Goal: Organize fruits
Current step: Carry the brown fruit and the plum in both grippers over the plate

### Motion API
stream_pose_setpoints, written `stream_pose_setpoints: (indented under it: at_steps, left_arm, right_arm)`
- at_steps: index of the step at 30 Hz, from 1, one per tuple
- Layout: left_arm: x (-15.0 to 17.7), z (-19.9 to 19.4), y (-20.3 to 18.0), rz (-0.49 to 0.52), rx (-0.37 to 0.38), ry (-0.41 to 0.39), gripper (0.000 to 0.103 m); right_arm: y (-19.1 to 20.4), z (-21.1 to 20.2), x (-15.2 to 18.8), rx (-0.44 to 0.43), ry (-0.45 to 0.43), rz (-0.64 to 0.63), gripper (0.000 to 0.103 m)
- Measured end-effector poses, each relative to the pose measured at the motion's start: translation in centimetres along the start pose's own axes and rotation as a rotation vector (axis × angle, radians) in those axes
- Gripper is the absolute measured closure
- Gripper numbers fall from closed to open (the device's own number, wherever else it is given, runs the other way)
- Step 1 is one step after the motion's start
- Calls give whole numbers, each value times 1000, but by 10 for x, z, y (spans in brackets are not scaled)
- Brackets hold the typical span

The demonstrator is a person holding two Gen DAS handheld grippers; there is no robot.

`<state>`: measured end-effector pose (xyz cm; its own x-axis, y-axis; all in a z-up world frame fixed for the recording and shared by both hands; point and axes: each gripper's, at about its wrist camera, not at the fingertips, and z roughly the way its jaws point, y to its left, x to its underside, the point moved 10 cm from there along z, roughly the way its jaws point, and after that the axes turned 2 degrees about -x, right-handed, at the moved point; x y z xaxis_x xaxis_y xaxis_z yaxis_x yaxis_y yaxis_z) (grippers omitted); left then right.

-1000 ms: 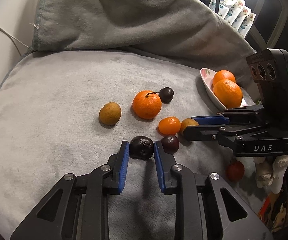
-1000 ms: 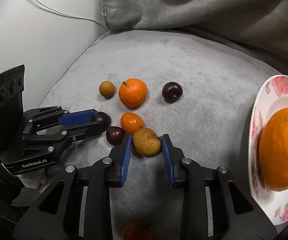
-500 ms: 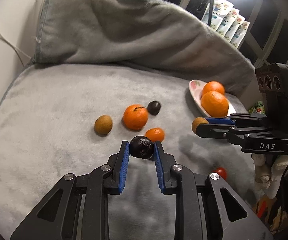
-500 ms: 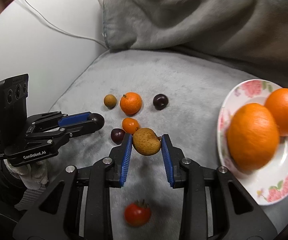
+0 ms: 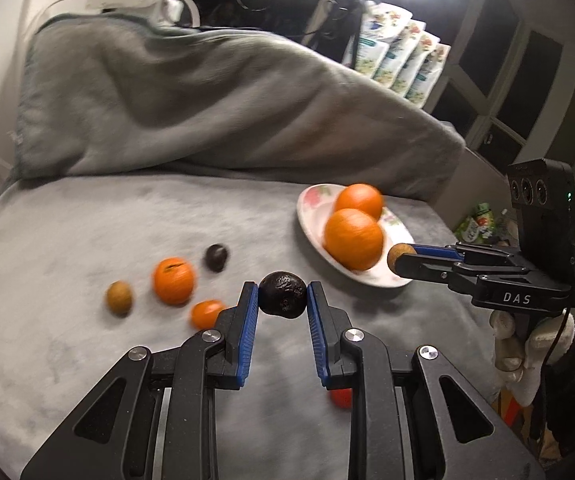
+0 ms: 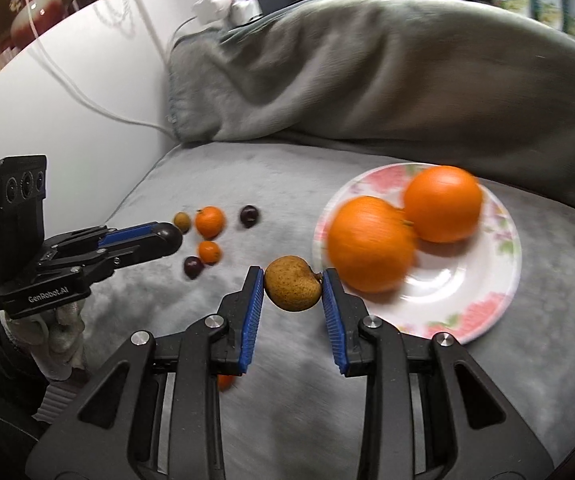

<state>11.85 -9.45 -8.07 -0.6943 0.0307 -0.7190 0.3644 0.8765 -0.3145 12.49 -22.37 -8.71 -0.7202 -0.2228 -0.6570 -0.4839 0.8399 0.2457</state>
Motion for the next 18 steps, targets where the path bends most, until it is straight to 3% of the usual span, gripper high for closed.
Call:
stream_pose_setpoints:
  at_steps: [18]
  left_arm:
    - [-20,57,-94,93,112,36,80]
  right_arm:
    - [-91,-38,16,123,-53,122,72]
